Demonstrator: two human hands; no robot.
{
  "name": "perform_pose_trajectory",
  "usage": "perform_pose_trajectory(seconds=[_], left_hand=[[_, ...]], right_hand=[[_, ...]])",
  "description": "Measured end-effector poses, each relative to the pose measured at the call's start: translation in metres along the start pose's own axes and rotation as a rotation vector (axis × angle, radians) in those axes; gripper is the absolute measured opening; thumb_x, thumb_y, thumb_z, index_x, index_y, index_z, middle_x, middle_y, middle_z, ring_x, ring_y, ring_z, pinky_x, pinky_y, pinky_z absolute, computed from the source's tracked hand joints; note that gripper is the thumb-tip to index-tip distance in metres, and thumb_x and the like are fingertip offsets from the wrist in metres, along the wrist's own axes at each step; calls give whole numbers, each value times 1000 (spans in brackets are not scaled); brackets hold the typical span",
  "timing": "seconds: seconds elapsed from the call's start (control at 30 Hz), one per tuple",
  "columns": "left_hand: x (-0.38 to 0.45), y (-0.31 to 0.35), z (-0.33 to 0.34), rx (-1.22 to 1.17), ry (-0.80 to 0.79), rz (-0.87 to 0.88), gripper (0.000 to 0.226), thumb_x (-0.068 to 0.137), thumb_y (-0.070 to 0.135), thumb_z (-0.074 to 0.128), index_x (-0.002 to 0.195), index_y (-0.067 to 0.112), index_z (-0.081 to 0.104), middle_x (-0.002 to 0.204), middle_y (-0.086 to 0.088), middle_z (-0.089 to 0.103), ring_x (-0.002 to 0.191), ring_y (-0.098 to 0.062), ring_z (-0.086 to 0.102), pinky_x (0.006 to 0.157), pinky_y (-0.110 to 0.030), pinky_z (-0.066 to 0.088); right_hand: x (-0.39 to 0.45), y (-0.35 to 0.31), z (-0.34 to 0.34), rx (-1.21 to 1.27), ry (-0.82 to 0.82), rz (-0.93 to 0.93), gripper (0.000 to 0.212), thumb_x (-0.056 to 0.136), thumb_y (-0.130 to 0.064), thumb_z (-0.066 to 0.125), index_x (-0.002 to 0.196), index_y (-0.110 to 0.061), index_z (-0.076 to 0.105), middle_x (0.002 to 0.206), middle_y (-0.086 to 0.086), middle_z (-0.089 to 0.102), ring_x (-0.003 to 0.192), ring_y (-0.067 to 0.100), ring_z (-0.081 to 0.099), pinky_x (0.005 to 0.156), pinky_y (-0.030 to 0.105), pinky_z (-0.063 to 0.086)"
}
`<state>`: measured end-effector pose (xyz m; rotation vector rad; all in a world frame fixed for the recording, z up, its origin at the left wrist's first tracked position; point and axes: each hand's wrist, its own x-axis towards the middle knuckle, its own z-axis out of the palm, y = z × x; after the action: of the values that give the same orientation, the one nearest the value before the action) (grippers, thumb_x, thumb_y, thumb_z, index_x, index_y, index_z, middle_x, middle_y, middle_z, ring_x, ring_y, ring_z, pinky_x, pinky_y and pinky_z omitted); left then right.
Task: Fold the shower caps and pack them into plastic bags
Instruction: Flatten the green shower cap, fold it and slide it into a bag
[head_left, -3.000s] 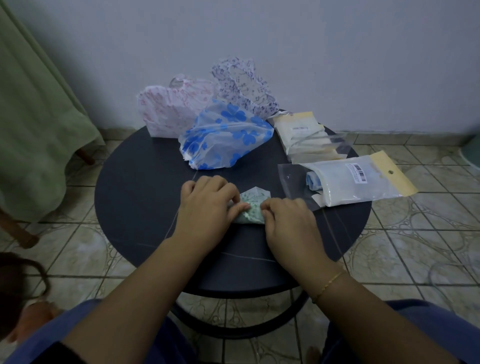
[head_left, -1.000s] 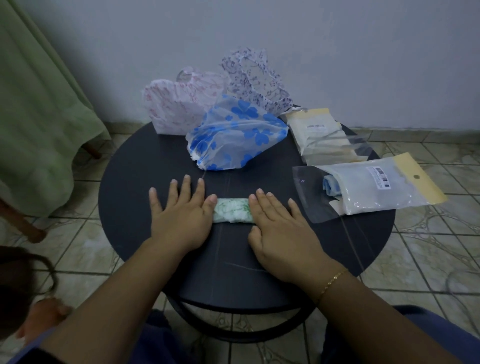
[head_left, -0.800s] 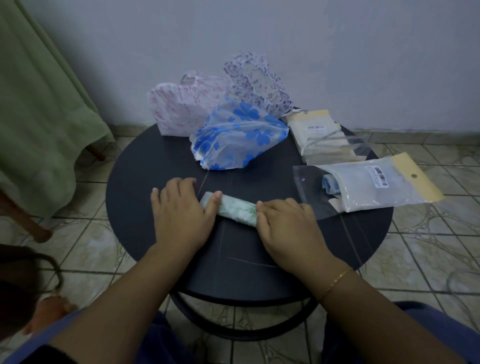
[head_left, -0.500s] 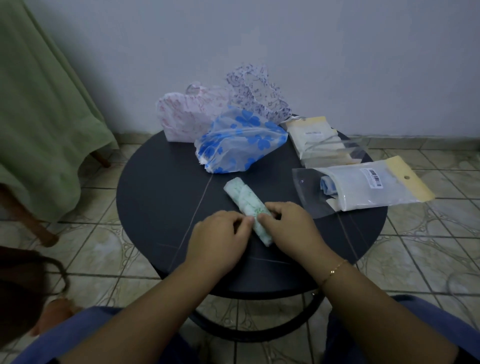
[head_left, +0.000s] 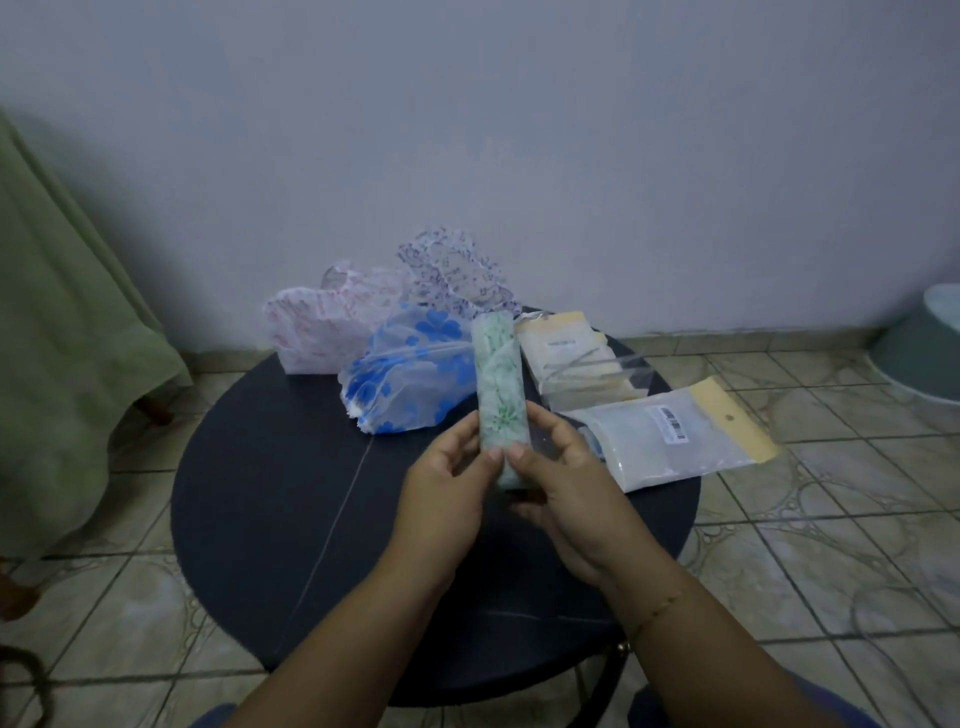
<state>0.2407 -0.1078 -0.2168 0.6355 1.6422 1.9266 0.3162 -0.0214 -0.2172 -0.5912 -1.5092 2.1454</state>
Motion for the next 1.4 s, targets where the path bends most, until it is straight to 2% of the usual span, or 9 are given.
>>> perform_pose_trajectory(seconds=[0.1,0.23,0.33,0.53,0.7,0.83,1.0,1.13,1.4], left_hand=[[14,3,18,68,-56,43,37,92,5,55,121,28,56,110,8,68,92,0,65,65,-9,48],[38,2,45,179,-132,13,28,94,14,54,118,26,61,110,6,69,97,-9,66,83,-25,54],[69,5,62,326,8,43,16,96,23,50,102,26,64,98,8,67,92,-16,65,75,-25,52],[146,8,80,481,151,46,28,94,16,47,117,14,63,105,-3,68,81,-15,60,70,-28,49],[184,2,94,734,72,74,38,87,21,63,123,15,57,92,-2,64,85,-20,63,75,-29,51],[194,-5,98,1056,-114,-2,54,77,39,74,124,19,59,115,-2,64,105,-21,60,88,-31,49],[192,-10,101,1307,-207,-2,32,83,27,66,115,24,67,120,1,64,111,-20,57,95,-33,48],[185,-5,102,1240,-78,156,22,86,21,58,104,28,71,112,5,68,104,-18,60,89,-32,50],[165,20,94,1053,132,660,19,84,9,59,99,14,70,97,-4,63,91,-22,57,79,-38,49]], right_hand=[[6,-13,-15,52,32,-27,39,91,-4,54,116,-34,55,112,4,68,100,25,66,83,40,52],[18,-28,-43,167,160,-63,45,91,4,49,128,-22,51,112,13,66,93,27,67,69,33,58],[26,-38,-67,187,286,-86,46,92,1,50,130,-25,49,109,12,65,88,27,66,64,30,57],[39,-45,-95,206,386,-96,44,93,-3,52,129,-27,51,113,12,64,92,29,67,73,35,55],[47,-45,-98,201,394,-101,45,92,-3,54,129,-29,51,115,12,64,92,30,67,75,36,55],[50,-45,-101,197,386,-107,44,92,-2,54,126,-31,52,120,12,62,96,30,66,73,35,56],[54,-43,-100,196,378,-113,42,92,-3,55,113,-39,53,121,9,61,97,29,66,74,35,56],[55,-42,-98,182,386,-125,45,91,-2,55,120,-36,53,119,9,62,99,27,65,75,33,55],[48,-46,-94,225,355,-166,46,92,-1,53,129,-28,51,110,3,64,96,23,65,74,29,54]])
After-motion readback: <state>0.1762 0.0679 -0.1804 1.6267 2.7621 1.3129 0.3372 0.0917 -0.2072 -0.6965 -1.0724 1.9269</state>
